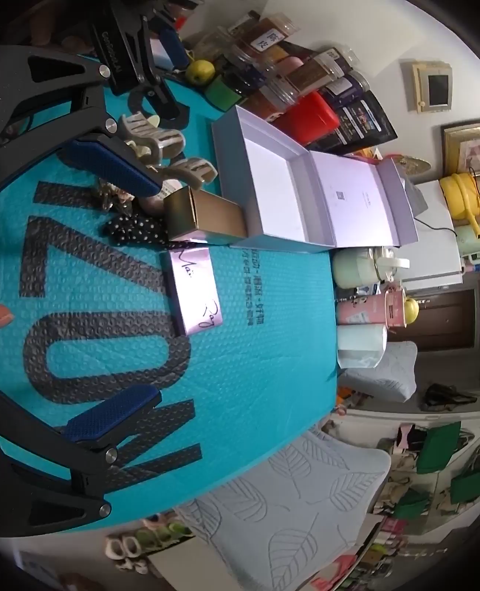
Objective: Organize rigid objects
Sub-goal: 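Hold the white claw clip in the left gripper while the right gripper approaches the cream clip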
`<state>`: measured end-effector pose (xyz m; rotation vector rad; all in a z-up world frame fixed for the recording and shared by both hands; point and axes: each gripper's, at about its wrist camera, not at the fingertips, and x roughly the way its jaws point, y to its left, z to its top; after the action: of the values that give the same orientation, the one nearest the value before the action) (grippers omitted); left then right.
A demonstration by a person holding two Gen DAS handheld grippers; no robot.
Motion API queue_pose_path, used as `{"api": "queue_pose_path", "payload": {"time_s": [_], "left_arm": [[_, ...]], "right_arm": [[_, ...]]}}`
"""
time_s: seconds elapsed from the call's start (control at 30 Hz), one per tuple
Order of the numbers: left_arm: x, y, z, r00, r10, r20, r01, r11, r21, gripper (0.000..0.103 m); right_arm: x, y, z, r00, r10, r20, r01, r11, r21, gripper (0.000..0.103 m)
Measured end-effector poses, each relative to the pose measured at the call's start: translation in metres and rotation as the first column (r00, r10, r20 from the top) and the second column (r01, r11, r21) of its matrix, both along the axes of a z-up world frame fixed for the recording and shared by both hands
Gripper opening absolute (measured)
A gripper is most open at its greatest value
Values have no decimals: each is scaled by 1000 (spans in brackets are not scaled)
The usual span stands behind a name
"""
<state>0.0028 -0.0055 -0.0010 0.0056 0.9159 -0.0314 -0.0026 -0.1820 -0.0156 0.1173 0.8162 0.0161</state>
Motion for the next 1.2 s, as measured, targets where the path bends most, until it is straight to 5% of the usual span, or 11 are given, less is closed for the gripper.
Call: {"api": "queue_pose_path", "payload": {"time_s": [1.2], "left_arm": [[-4,-10,10,1000,-24,12,24,1000,1,103]], "right_arm": [[-8,-11,-3,999,-33,6,33,999,22,103]]}}
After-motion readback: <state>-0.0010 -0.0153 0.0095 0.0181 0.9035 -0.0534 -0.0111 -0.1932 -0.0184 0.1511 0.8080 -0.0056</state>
